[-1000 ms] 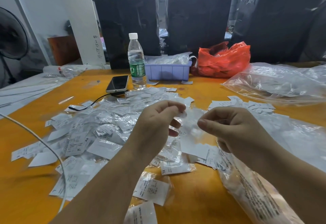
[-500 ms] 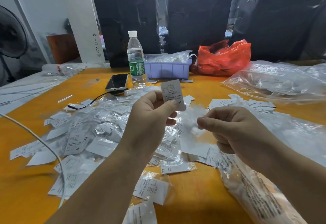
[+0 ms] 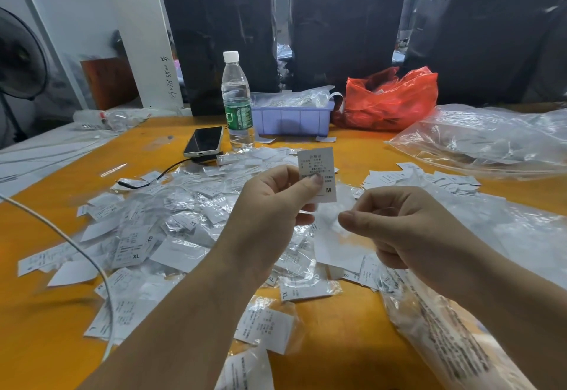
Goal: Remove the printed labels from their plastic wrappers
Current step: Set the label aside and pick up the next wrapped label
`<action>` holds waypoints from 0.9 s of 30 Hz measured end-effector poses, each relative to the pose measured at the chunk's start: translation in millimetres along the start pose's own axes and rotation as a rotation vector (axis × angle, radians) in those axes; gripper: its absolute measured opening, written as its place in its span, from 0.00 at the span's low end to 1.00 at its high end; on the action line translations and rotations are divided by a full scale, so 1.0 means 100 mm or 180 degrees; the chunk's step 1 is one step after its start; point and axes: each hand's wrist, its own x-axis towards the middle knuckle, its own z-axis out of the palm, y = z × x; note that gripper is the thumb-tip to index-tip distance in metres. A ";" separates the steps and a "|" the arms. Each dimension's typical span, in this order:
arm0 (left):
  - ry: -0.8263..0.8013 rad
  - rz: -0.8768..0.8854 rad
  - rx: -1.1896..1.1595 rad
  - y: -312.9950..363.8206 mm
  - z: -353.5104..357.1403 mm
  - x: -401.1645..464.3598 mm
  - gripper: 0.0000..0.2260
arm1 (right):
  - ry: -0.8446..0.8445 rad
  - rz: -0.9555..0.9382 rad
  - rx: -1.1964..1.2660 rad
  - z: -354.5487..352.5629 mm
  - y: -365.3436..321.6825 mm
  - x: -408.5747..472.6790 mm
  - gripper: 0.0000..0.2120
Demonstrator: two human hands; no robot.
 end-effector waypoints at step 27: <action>-0.0206 -0.0406 -0.0686 0.04 -0.01 0.00 0.08 | -0.0048 -0.0053 -0.0136 -0.02 0.04 0.03 0.14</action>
